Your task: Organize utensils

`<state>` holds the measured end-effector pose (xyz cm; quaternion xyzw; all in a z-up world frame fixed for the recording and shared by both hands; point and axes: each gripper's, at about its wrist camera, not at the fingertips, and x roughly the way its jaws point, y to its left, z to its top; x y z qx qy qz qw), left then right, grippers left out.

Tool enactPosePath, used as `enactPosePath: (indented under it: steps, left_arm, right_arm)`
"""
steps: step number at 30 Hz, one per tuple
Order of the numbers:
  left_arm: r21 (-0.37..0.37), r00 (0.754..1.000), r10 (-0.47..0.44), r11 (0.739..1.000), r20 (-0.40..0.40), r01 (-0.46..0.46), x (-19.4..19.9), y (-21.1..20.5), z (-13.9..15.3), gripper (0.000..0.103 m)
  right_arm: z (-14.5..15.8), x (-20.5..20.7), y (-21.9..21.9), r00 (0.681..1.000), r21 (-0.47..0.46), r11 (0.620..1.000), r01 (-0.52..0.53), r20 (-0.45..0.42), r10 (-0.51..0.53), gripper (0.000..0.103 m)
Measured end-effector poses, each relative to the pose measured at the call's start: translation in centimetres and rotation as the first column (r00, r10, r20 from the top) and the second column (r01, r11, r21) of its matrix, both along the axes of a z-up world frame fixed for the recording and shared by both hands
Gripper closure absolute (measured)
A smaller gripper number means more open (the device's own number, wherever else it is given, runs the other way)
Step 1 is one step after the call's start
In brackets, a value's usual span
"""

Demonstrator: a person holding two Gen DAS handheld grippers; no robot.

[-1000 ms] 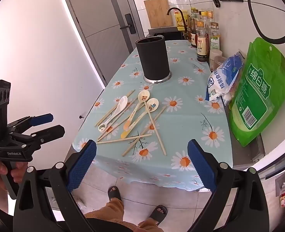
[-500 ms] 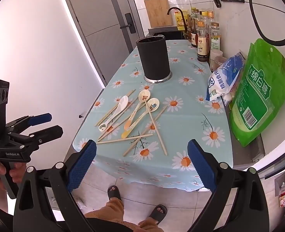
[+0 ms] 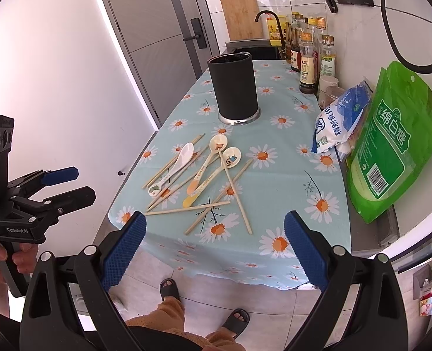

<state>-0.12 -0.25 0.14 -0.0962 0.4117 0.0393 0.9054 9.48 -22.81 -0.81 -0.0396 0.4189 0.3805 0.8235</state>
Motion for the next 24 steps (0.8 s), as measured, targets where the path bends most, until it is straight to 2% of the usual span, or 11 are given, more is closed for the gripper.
enactPosePath:
  steps: [24]
  left_arm:
    - [0.008, 1.0, -0.014, 1.0, -0.012, 0.014, 0.69, -0.58, -0.25, 0.006]
  right_arm:
    - [-0.35, 0.14, 0.29, 1.0, -0.014, 1.0, -0.007, -0.012, 0.007, 0.009]
